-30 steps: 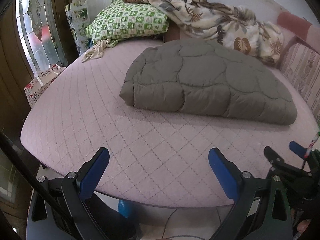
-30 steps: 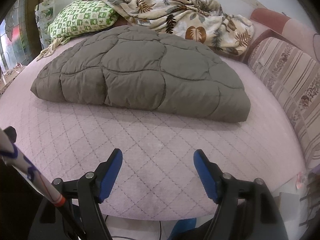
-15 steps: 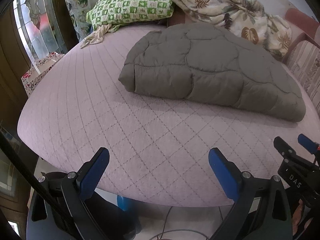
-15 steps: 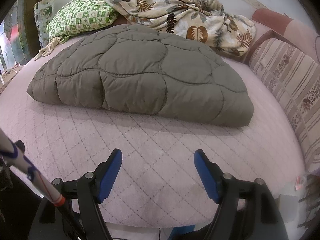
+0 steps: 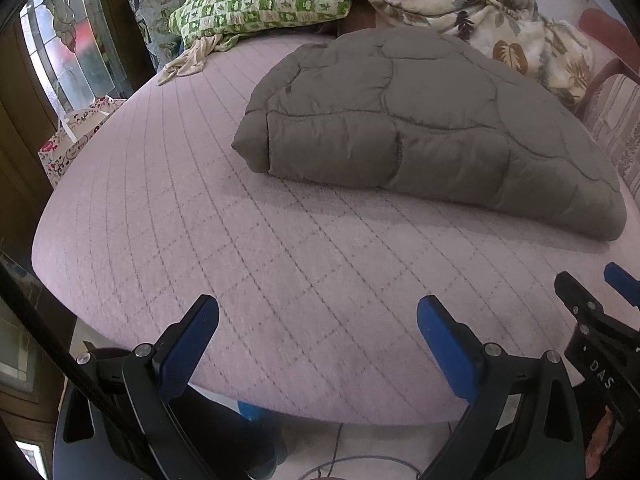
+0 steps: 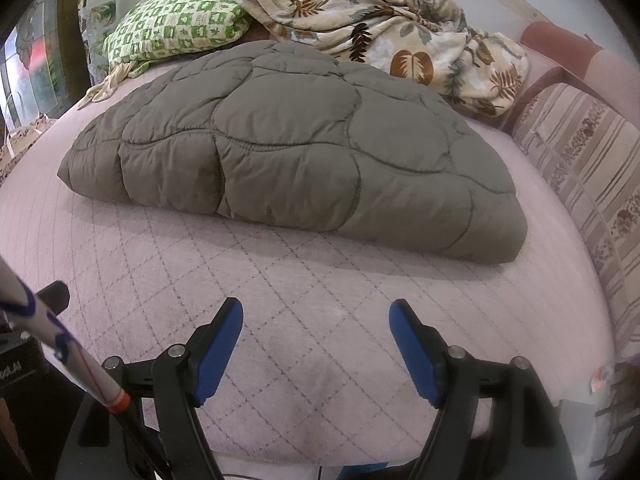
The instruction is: Fold large clothes
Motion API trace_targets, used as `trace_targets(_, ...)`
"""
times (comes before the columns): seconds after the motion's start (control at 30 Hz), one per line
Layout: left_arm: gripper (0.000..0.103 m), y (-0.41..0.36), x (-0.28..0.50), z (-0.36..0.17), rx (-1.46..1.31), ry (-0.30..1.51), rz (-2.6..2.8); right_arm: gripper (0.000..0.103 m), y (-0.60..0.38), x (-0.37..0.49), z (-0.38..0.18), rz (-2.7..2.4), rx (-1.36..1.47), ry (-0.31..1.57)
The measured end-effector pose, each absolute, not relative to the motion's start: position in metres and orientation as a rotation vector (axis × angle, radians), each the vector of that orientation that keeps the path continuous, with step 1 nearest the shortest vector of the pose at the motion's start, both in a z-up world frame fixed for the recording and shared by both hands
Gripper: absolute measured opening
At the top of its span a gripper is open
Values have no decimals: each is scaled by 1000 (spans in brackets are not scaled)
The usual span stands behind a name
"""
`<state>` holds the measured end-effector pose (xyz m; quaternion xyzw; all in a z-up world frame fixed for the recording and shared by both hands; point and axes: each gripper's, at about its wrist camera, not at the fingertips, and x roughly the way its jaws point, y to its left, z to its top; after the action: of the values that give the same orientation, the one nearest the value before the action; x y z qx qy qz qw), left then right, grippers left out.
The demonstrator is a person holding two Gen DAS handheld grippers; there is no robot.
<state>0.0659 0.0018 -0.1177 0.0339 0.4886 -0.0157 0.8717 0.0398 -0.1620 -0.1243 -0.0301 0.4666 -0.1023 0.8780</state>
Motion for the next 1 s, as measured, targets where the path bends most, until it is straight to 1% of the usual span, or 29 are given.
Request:
trace_targets(0.47,99,-4,99,-120,91,1019,-69,82,-156,63,-110,-211,-72,921)
trace_targets(1.0,99,-3,102,-128,74,1043,-78,83,-159,68,-119,-216,-66,950)
